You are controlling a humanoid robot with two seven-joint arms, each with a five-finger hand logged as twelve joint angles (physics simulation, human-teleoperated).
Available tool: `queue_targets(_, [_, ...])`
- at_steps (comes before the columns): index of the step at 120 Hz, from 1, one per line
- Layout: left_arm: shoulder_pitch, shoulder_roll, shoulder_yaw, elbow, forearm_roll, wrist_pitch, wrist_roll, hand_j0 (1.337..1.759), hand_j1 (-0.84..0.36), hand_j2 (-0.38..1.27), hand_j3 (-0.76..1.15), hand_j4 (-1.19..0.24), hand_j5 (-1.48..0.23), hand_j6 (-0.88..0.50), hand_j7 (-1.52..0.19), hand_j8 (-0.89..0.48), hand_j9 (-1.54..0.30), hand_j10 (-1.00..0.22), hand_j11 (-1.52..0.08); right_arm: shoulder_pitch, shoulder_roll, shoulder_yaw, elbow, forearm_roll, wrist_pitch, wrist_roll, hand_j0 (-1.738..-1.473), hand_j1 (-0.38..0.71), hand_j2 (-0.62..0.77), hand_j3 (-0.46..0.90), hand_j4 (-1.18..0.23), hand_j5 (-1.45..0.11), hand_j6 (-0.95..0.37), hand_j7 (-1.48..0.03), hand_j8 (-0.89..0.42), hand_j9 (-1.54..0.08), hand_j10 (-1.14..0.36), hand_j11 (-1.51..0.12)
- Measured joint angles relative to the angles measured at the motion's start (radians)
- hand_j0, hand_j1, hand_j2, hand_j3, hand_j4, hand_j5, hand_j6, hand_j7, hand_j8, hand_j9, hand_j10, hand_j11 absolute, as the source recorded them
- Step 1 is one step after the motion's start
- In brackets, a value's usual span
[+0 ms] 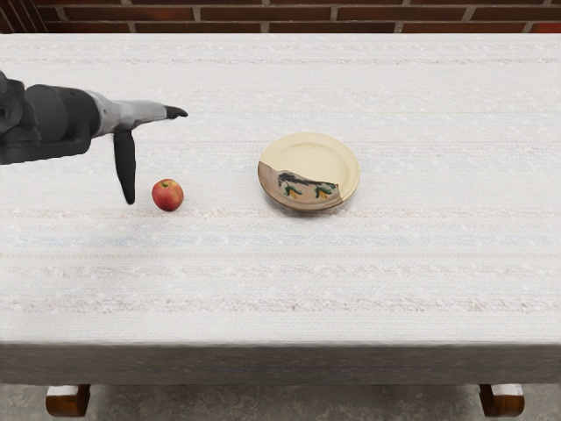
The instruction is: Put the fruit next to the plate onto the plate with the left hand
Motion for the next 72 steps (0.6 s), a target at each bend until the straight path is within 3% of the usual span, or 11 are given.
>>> queue_targets(23, [0.037,-0.062,0.085,0.0,0.101,0.103,0.002,1.658,0.35,0.0,0.0,-0.01,0.0,-0.01,0.0,-0.01,0.0,0.0,0.0,0.0,0.0,0.0,0.0,0.0,0.0,0.0,-1.658,-0.33,0.0,0.0,-0.01,-0.02,-0.01,-0.02,-0.01,-0.02,-0.01,-0.02])
queue_targets(72, [0.042,-0.089,0.16,0.01,0.17,0.129,0.002,1.658,0.32,0.01,0.0,-0.03,-0.03,-0.03,-0.03,-0.03,-0.03,-0.03,-0.03,0.0,0.0,0.0,0.0,0.0,0.0,0.0,-1.658,-0.33,0.0,0.0,-0.01,-0.02,-0.01,-0.02,-0.01,-0.02,-0.01,-0.02])
